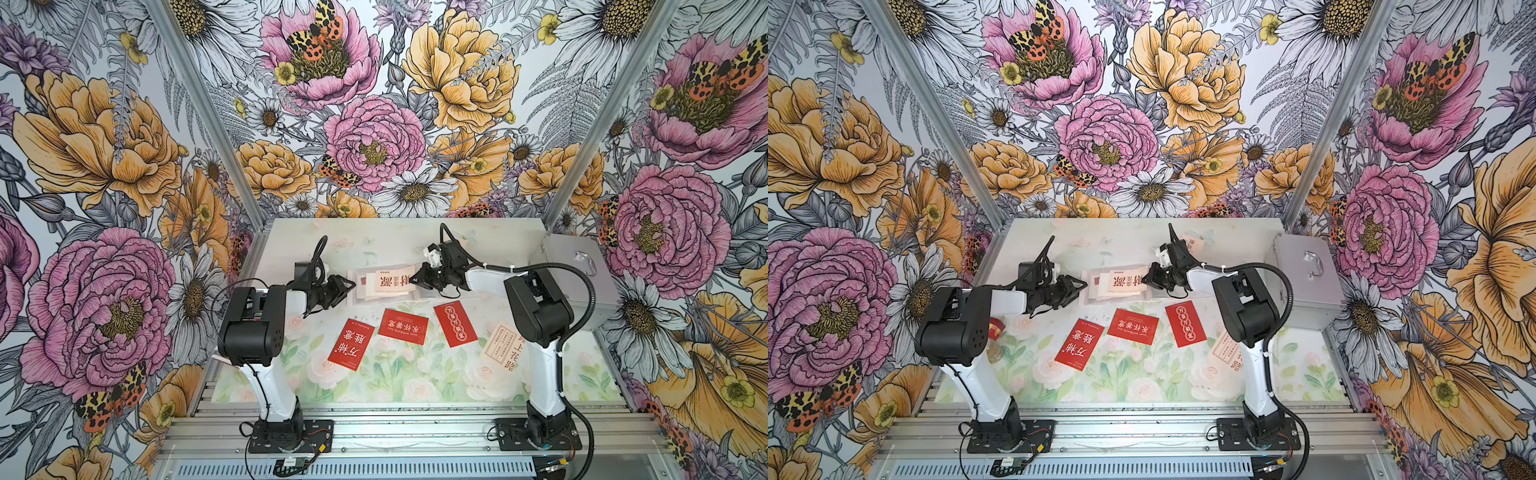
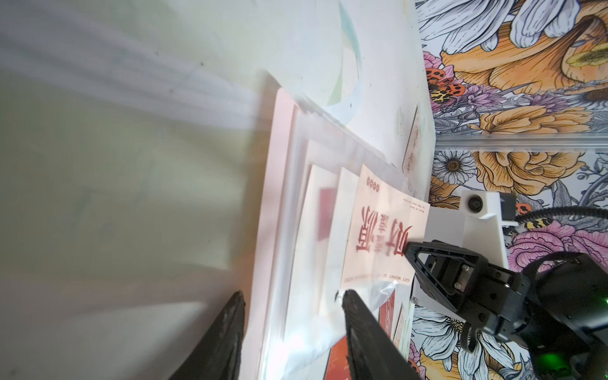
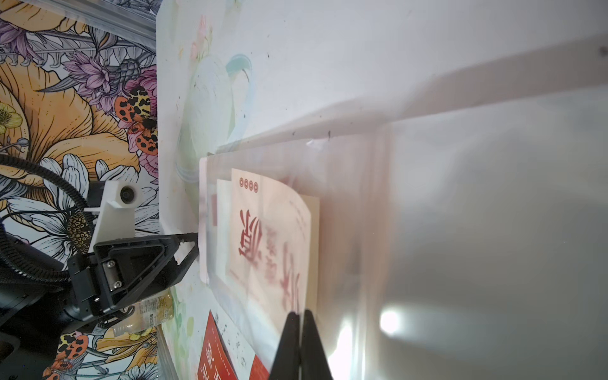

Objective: Place the photos into the photo albums
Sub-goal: Insert the photo into the photo album.

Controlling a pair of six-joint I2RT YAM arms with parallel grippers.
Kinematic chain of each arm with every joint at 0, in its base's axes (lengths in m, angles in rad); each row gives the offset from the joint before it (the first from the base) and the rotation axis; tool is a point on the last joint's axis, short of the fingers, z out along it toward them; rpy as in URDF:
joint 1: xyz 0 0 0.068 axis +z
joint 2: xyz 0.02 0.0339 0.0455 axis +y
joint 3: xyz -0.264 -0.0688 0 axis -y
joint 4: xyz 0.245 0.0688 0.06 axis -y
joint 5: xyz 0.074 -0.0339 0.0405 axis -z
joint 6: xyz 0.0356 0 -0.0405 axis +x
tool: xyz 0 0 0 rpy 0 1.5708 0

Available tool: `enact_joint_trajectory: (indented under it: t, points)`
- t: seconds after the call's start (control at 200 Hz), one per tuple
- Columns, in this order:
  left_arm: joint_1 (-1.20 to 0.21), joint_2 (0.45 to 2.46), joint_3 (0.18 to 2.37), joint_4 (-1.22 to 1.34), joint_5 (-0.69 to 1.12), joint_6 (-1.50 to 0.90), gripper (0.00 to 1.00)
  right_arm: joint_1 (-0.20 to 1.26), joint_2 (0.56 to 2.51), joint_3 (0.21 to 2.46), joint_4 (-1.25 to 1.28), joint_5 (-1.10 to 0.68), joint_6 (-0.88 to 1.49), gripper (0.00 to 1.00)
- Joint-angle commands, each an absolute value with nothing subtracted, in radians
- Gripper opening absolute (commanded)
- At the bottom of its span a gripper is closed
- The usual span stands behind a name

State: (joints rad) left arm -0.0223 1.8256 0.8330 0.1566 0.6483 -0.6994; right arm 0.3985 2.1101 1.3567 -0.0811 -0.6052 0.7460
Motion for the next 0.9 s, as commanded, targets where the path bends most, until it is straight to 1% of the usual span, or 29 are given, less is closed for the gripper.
enact_joint_trajectory:
  t: [0.0, 0.085, 0.175, 0.29, 0.44, 0.515, 0.615, 0.681, 0.761, 0.891]
  points:
    - [-0.001, 1.761, 0.828, 0.126, 0.676, -0.665, 0.5, 0.405, 2.106, 1.402, -0.156, -0.574, 0.682, 0.11]
    - [0.02, 1.736, 0.821, 0.096, 0.662, -0.645, 0.5, 0.401, 2.068, 1.396, -0.196, -0.536, 0.655, 0.2]
    - [0.039, 1.714, 0.819, 0.078, 0.657, -0.633, 0.5, 0.395, 2.032, 1.388, -0.233, -0.494, 0.63, 0.26]
    - [0.041, 1.699, 0.829, 0.05, 0.644, -0.62, 0.5, 0.385, 2.019, 1.394, -0.288, -0.443, 0.602, 0.3]
    - [0.029, 1.701, 0.827, 0.049, 0.636, -0.618, 0.5, 0.376, 2.017, 1.4, -0.353, -0.368, 0.574, 0.32]
    - [0.02, 1.712, 0.831, 0.049, 0.634, -0.617, 0.5, 0.375, 2.019, 1.4, -0.356, -0.355, 0.575, 0.27]
    - [0.013, 1.729, 0.836, 0.05, 0.629, -0.614, 0.5, 0.374, 2.04, 1.418, -0.356, -0.35, 0.583, 0.12]
    - [0.008, 1.737, 0.841, 0.049, 0.628, -0.612, 0.5, 0.377, 2.061, 1.442, -0.356, -0.36, 0.587, 0.05]
    - [0.0, 1.748, 0.849, 0.048, 0.627, -0.611, 0.5, 0.383, 2.086, 1.473, -0.357, -0.359, 0.589, 0.02]
    - [-0.019, 1.773, 0.867, 0.048, 0.628, -0.611, 0.5, 0.388, 2.127, 1.522, -0.373, -0.362, 0.59, 0.02]
